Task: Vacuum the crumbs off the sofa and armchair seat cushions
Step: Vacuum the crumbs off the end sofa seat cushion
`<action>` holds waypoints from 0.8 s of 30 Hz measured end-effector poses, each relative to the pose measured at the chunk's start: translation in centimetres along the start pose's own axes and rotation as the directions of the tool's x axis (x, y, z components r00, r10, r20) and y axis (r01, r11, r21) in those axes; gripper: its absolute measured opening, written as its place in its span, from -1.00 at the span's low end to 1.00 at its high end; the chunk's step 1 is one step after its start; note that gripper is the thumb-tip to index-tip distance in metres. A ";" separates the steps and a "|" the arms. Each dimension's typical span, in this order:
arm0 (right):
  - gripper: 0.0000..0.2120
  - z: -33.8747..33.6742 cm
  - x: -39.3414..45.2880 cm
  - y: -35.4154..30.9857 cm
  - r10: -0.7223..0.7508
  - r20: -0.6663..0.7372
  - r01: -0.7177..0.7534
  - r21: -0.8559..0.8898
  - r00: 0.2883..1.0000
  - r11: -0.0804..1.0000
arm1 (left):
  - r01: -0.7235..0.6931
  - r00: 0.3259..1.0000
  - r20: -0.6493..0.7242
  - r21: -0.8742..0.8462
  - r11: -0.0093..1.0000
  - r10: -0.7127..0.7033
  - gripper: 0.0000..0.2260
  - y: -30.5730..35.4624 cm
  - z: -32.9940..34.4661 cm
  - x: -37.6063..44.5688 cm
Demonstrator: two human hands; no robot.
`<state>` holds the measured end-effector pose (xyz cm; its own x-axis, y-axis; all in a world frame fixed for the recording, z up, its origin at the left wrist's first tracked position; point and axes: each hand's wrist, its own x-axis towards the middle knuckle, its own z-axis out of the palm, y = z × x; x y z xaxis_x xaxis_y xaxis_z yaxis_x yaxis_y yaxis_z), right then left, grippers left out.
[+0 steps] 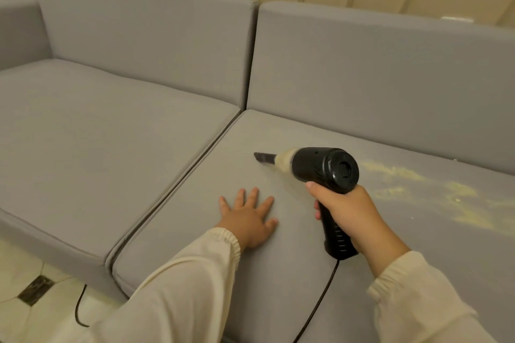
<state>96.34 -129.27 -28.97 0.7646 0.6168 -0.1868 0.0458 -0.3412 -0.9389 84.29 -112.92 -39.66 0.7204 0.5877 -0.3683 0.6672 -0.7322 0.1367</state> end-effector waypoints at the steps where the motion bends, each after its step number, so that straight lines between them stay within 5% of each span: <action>1: -0.77 -0.4 -0.5 0.1 0.011 -0.020 -0.010 0.028 1.000 1.000 | -0.018 1.000 0.002 0.003 1.000 0.018 -0.40 0.6 0.0 -0.1; 7: -0.76 -2.0 -2.1 1.4 0.062 -0.216 -0.019 0.195 0.974 0.981 | -0.106 0.994 -0.004 0.008 0.994 0.106 -0.41 2.4 0.3 -0.9; 17: -0.82 -1.8 -3.3 1.0 0.056 -0.051 -0.048 0.157 0.997 0.986 | -0.008 0.999 0.033 -0.002 1.000 0.008 -0.40 2.0 0.8 -3.1; 24: -0.78 -4.6 -5.7 2.0 0.056 -0.133 -0.037 0.140 0.990 0.989 | 0.018 0.998 0.066 -0.021 1.000 -0.016 -0.38 1.9 1.5 -5.4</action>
<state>95.02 -136.69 -28.45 0.8446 0.4970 -0.1989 -0.0731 -0.2609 -0.9626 81.41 -117.99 -38.81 0.6954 0.5757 -0.4301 0.6837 -0.7143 0.1493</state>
